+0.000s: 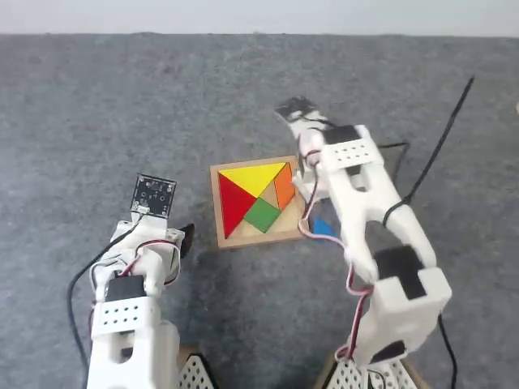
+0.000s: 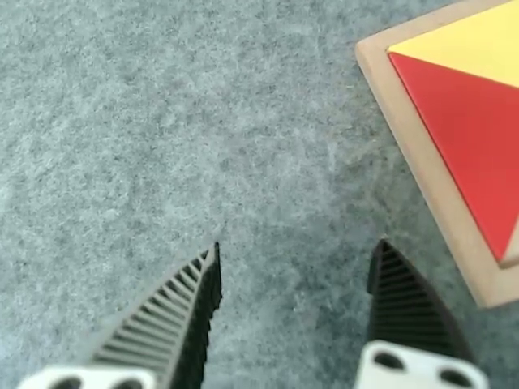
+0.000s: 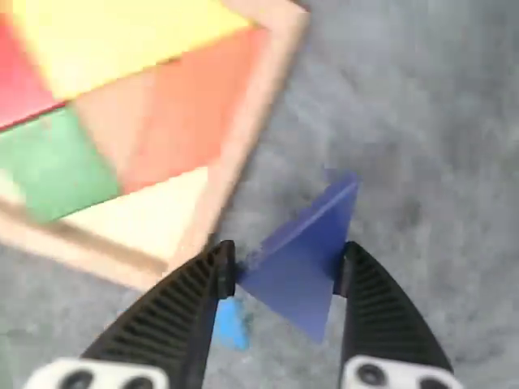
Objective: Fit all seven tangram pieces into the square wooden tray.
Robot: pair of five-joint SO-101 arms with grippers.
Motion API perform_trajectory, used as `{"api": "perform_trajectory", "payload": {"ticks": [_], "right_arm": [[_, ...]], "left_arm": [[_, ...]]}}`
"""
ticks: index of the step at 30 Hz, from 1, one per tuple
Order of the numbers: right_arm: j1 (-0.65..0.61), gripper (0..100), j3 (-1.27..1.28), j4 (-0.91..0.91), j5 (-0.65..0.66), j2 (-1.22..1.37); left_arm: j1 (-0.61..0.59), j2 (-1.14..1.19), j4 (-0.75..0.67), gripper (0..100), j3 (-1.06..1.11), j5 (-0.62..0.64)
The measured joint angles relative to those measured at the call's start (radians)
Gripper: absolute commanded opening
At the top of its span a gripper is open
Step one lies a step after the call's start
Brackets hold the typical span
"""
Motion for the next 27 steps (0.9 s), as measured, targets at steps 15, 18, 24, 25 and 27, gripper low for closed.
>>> {"api": "perform_trajectory", "payload": {"ticks": [15,18,24,25,27], "right_arm": [[-0.226,17.3,0.0,0.066,0.773,-0.044],[-0.213,17.0,0.0,0.066,0.773,-0.069],[-0.066,17.3,0.0,0.006,0.345,-0.11],[-0.038,17.3,0.0,0.002,0.247,-0.11],[0.014,17.9,0.0,-0.003,0.081,-0.11]], "left_arm": [[0.0,0.0,0.0,28,0.0,0.0],[0.0,0.0,0.0,28,0.0,0.0],[0.0,0.0,0.0,28,0.0,0.0],[0.0,0.0,0.0,28,0.0,0.0],[0.0,0.0,0.0,28,0.0,0.0]]}}
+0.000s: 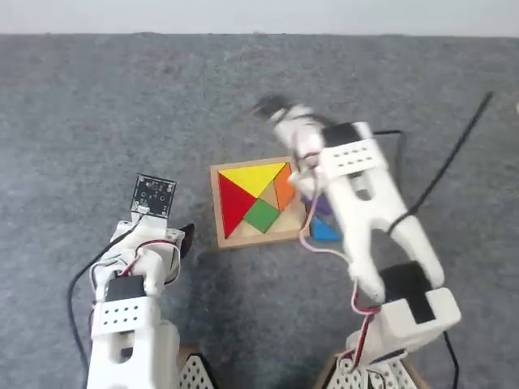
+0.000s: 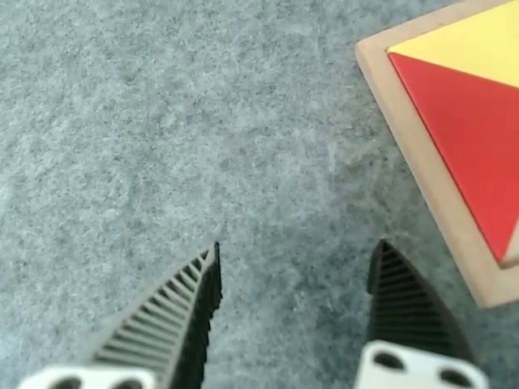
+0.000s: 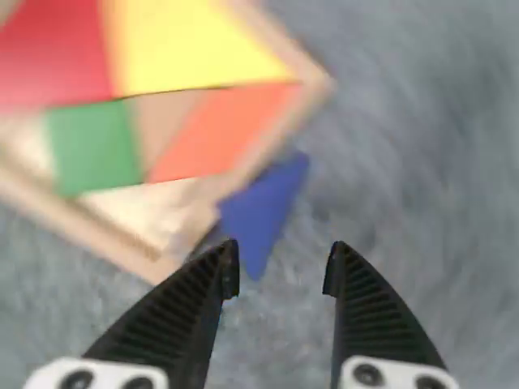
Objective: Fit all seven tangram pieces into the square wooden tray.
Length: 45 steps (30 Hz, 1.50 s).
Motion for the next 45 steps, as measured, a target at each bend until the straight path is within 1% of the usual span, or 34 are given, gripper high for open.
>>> {"api": "perform_trajectory", "payload": {"ticks": [2,7,12,22,24,31,34,42,45], "right_arm": [[0.012,21.5,0.011,-0.023,-0.078,0.0],[-0.021,33.4,0.023,-0.054,-0.114,0.072],[-0.048,33.3,0.023,-0.061,-0.115,0.163],[-0.049,33.1,0.02,-0.155,-0.115,0.264],[-0.051,30.7,0.014,-0.155,-0.115,0.273],[-0.051,17.2,-0.02,-0.14,-0.115,0.299],[-0.049,11.3,-0.023,-0.137,-0.14,0.299],[-0.043,10.2,-0.04,-0.14,-0.146,0.298],[-0.064,10.1,-0.021,-0.143,-0.133,0.264]], "left_arm": [[0.0,0.0,0.0,28,0.0,0.0],[0.0,0.0,0.0,28,0.0,0.0],[0.0,0.0,0.0,28,0.0,0.0],[0.0,0.0,0.0,28,0.0,0.0],[0.0,0.0,0.0,28,0.0,0.0],[0.0,0.0,0.0,28,0.0,0.0],[0.0,0.0,0.0,28,0.0,0.0],[0.0,0.0,0.0,28,0.0,0.0],[0.0,0.0,0.0,28,0.0,0.0]]}}
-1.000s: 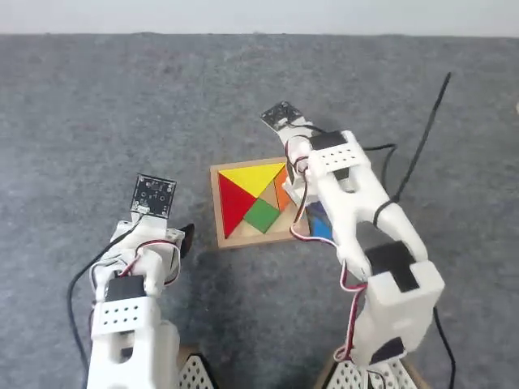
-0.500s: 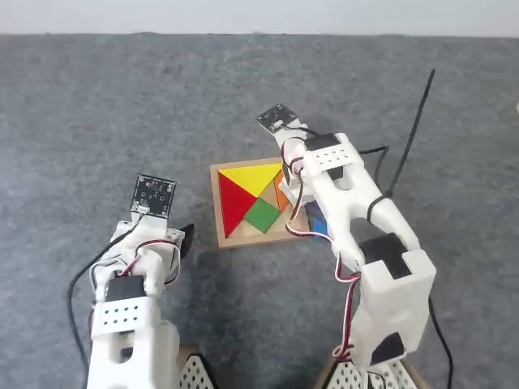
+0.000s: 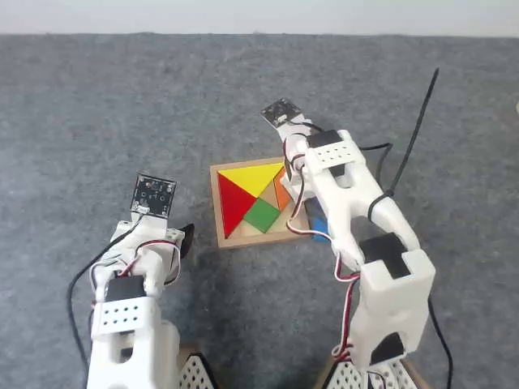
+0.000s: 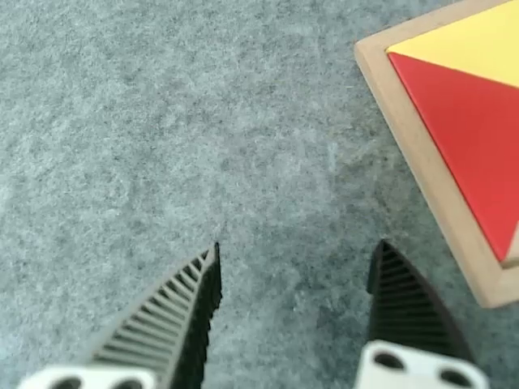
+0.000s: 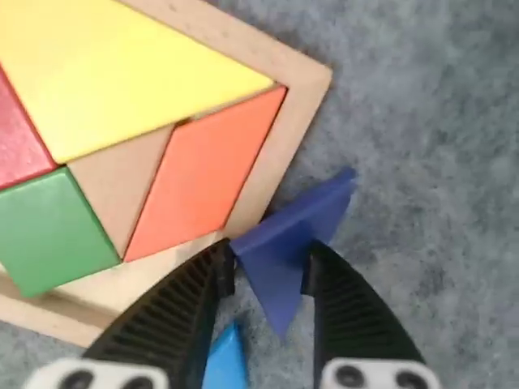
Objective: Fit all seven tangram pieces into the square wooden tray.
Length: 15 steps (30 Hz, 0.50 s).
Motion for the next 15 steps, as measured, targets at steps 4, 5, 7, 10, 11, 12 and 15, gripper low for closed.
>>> {"api": "perform_trajectory", "payload": {"ticks": [4,5,7,10,11,12,15], "right_arm": [[-0.086,10.1,0.048,0.006,0.008,-0.08],[-0.117,10.1,0.068,0.005,0.011,-0.1],[-0.167,10.1,0.114,0.002,0.012,-0.137],[-0.203,10.1,0.176,-0.011,0.012,-0.181],[-0.212,10.1,0.19,-0.014,0.014,-0.193],[-0.219,10.1,0.204,-0.014,0.025,-0.204],[-0.23,10.1,0.242,-0.014,0.057,-0.238]], "left_arm": [[0.0,0.0,0.0,28,0.0,0.0],[0.0,0.0,0.0,28,0.0,0.0],[0.0,0.0,0.0,28,0.0,0.0],[0.0,0.0,0.0,28,0.0,0.0],[0.0,0.0,0.0,28,0.0,0.0],[0.0,0.0,0.0,28,0.0,0.0],[0.0,0.0,0.0,28,0.0,0.0]]}}
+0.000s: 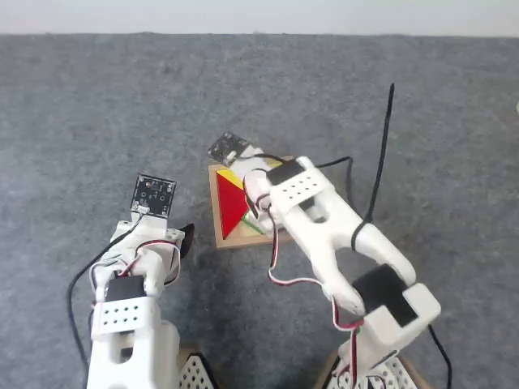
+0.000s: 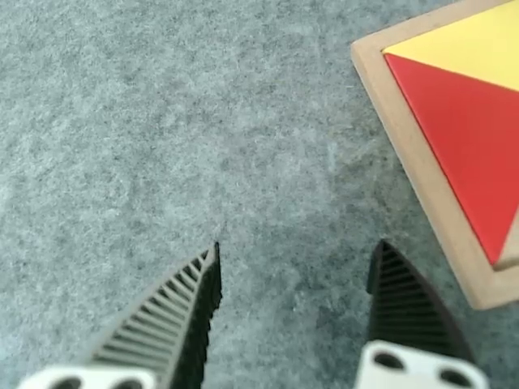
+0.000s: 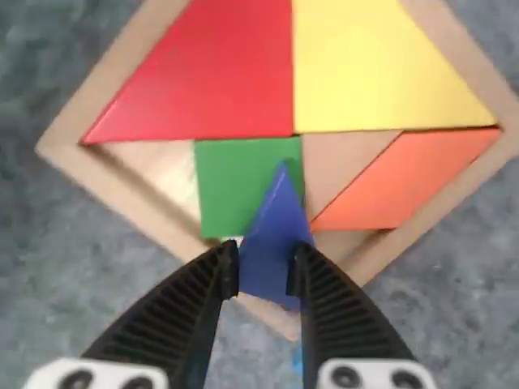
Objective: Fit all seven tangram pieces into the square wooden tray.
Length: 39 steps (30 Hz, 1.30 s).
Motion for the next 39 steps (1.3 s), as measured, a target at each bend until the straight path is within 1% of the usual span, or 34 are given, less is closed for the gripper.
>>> {"api": "perform_trajectory", "payload": {"ticks": [4,9,11,16,20,24,33,39], "right_arm": [[-0.011,10.1,0.058,0.0,0.055,-0.055],[-0.012,10.5,0.068,0.0,0.187,-0.118],[-0.009,10.2,0.068,0.0,0.183,-0.14],[0.063,10.1,0.137,0.012,0.097,-0.25],[0.1,10.2,0.279,-0.015,0.086,-0.321],[0.14,10.2,0.313,-0.037,0.084,-0.321],[0.152,10.4,0.311,-0.106,0.084,-0.173],[0.169,10.3,0.203,-0.109,0.084,-0.069]], "left_arm": [[0.0,0.0,0.0,28,0.0,0.0],[0.0,0.0,0.0,28,0.0,0.0],[0.0,0.0,0.0,28,0.0,0.0],[0.0,0.0,0.0,28,0.0,0.0],[0.0,0.0,0.0,28,0.0,0.0],[0.0,0.0,0.0,28,0.0,0.0],[0.0,0.0,0.0,28,0.0,0.0],[0.0,0.0,0.0,28,0.0,0.0]]}}
